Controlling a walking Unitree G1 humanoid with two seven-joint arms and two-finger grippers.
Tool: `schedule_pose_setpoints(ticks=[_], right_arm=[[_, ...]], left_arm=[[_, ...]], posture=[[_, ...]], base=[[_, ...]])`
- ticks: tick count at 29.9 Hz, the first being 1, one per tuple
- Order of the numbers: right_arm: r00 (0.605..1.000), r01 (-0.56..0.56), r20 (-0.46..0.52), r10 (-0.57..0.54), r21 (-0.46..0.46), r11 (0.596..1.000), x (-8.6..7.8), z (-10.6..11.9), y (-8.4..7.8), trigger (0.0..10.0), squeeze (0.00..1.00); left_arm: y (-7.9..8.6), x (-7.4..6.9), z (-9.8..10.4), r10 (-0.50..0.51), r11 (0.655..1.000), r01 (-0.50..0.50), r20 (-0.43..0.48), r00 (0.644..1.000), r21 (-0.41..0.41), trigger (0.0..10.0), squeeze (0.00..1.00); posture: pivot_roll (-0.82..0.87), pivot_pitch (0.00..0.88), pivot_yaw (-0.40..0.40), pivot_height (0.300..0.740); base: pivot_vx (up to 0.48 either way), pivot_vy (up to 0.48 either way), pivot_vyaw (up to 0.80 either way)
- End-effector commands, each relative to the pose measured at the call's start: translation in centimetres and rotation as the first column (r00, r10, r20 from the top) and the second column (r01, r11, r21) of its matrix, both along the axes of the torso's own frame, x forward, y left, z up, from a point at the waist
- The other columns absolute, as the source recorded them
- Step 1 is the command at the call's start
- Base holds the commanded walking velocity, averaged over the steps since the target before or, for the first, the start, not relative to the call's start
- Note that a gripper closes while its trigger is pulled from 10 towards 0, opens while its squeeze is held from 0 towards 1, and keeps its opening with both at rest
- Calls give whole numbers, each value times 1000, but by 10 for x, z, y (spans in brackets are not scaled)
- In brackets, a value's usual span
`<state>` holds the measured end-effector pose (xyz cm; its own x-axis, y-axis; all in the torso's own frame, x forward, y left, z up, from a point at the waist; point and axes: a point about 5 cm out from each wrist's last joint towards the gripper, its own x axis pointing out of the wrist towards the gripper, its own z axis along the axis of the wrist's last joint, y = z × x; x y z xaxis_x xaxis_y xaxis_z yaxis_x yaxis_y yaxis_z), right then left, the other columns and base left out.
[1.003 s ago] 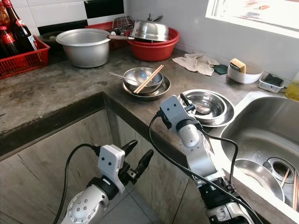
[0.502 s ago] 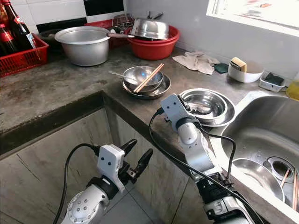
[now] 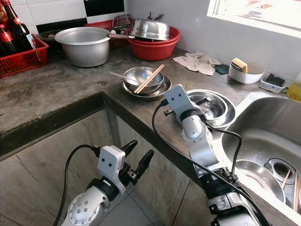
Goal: Kitchen organization
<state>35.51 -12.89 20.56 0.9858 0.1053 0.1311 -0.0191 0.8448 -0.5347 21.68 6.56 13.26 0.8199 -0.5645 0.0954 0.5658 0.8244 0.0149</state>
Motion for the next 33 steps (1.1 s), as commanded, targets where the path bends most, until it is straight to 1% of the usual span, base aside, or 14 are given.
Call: schedule_pose_setpoints(ticks=[1,2,4,5,8,10,11,14,16,17,19,23,26,33], right_arm=[[999,12,-32,-12,15,1000,0,-7,-3,0,0],[1000,18,-14,-18,16,1000,-1,-5,-4,0,0],[992,35,119,-36,6,999,-5,13,-6,0,0],[990,36,137,-37,7,999,-6,16,-7,0,0],[949,-9,314,-15,72,997,-22,43,-3,0,0],[926,-53,379,2,125,991,-32,55,0,0,0],[926,-53,379,2,125,991,-32,55,0,0,0],[901,-108,433,21,176,978,-49,67,6,0,0],[898,-114,439,28,172,978,-54,67,8,3216,0],[902,-126,431,31,194,973,-57,66,9,10000,0],[908,-124,419,12,242,962,-63,65,6,10000,0],[910,-112,413,-11,273,955,-72,63,0,10000,0],[912,-103,408,-27,292,951,-74,63,-3,10000,0],[911,-49,403,-89,319,946,-78,64,-12,10000,0]], left_arm=[[0,0,3,2,1000,-2,19,1000,1,10000,0],[-1,0,3,3,1000,-3,18,1000,1,10000,0],[0,0,2,5,1000,-5,17,1000,3,10000,0],[0,0,2,5,1000,-5,17,1000,4,10000,0],[0,1,1,12,1000,-12,18,1000,6,10000,0],[1,2,1,20,1000,-20,16,1000,9,10000,0],[1,2,1,20,1000,-20,16,1000,9,10000,0],[1,5,2,27,1000,-28,19,999,13,10000,0],[2,6,3,29,1000,-29,21,999,11,10000,0],[2,7,4,33,999,-33,21,999,7,10000,0],[2,9,6,40,999,-40,24,999,0,10000,0],[4,12,9,50,999,-50,31,998,-11,10000,0],[5,13,10,51,999,-51,33,998,-12,10000,0],[5,17,11,42,999,-41,43,998,-11,10000,0]], posture=[[85,51,-72,740],[85,51,-72,740],[87,45,-72,740],[87,45,-72,740],[87,40,-71,740],[85,35,-71,740],[85,35,-71,740],[81,28,-65,740],[80,23,-64,740],[78,21,-61,740],[77,17,-60,740],[72,3,-56,740],[70,0,-53,740],[62,0,-42,740]], base=[[0,0,0],[0,0,0],[0,0,0],[0,0,0],[0,0,0],[0,0,0],[0,0,0],[0,0,0],[0,0,0],[0,0,0],[0,0,0],[0,0,0],[0,0,-800],[0,454,-229]])
